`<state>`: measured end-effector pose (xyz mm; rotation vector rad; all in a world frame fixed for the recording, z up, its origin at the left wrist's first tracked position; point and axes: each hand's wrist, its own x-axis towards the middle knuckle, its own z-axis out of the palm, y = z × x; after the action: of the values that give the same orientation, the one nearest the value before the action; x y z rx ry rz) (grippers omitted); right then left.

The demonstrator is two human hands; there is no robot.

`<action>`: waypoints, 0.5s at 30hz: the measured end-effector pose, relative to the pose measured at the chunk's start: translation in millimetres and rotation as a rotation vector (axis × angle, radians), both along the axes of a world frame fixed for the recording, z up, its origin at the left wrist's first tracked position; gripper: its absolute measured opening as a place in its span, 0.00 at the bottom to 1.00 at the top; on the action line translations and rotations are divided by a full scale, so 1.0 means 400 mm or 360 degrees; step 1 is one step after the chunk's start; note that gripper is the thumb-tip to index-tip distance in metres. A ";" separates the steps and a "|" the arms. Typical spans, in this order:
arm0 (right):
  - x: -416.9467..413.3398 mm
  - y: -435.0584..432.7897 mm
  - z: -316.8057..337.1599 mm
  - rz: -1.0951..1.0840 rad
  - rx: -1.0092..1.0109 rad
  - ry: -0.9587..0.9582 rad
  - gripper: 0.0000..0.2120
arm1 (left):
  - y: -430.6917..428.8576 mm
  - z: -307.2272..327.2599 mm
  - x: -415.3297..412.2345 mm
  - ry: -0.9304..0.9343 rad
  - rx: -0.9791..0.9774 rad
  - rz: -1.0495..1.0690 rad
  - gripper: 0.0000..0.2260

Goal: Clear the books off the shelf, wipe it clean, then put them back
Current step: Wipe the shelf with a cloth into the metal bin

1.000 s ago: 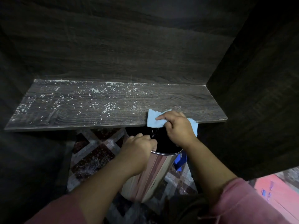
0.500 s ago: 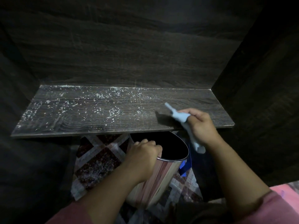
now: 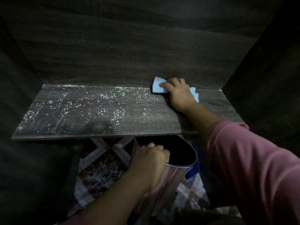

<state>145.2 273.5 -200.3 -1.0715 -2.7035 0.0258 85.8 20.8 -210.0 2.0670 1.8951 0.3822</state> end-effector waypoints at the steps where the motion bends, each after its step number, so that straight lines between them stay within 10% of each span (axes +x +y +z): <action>1: -0.007 0.003 -0.006 0.0016 -0.0018 -0.0020 0.24 | -0.001 0.002 0.000 0.0005 -0.0004 -0.0002 0.13; 15: 0.022 -0.068 0.005 -0.0035 -0.0340 -0.0052 0.22 | -0.001 -0.010 -0.002 0.0005 -0.0012 0.0000 0.14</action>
<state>154.0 246.3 -198.4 -1.1685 -2.7663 0.3017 84.8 20.4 -214.1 2.0642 1.8952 0.3713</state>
